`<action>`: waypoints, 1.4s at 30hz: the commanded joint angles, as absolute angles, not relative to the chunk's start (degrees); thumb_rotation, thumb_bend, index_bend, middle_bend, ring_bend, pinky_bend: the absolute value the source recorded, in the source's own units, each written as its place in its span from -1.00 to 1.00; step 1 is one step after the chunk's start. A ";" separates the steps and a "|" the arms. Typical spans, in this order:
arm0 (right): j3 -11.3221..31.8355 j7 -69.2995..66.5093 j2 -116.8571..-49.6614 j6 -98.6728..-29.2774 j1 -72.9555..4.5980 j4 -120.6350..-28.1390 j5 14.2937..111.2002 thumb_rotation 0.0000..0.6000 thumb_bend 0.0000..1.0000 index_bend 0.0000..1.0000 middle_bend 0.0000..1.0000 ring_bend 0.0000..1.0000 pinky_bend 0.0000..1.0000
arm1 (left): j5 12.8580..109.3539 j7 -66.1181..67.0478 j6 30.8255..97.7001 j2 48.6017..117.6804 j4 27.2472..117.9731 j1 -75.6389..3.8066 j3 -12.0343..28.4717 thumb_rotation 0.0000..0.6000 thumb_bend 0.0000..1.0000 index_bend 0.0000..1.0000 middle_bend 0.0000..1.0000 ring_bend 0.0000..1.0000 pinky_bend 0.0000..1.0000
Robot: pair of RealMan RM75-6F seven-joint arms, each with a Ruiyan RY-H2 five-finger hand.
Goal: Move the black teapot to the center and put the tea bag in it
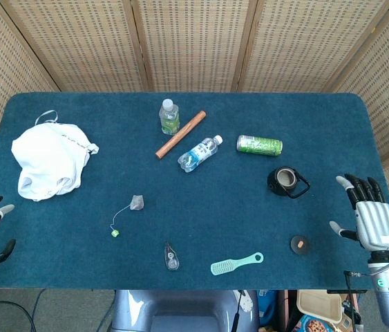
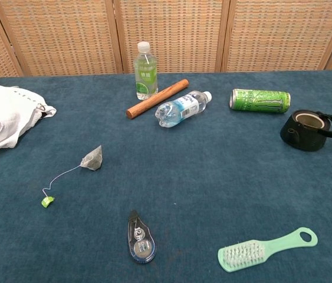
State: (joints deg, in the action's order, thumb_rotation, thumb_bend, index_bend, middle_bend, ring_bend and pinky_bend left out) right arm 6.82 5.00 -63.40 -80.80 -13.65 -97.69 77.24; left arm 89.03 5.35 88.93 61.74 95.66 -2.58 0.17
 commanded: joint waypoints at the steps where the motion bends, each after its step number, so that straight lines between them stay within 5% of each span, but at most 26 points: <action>1: 6.94 4.36 -62.97 -79.69 -14.18 -97.37 77.60 1.00 -0.41 -0.54 -0.56 -0.54 -0.24 | 88.90 5.64 88.70 61.47 95.88 -2.73 0.32 1.00 -0.28 -0.61 -0.79 -0.79 -0.94; 30: 9.52 2.18 -63.69 -54.64 -32.49 -88.32 81.51 1.00 -0.11 -0.28 -0.39 0.01 0.06 | 84.32 9.97 82.91 57.95 99.82 -7.68 4.47 1.00 -0.29 -0.61 -0.79 -0.79 -0.94; 42: 8.28 4.16 -65.68 -51.55 -35.57 -83.55 82.07 1.00 -0.07 -0.14 -0.21 0.29 0.33 | 83.07 10.48 81.52 57.84 99.92 -8.59 4.69 1.00 -0.29 -0.61 -0.79 -0.79 -0.94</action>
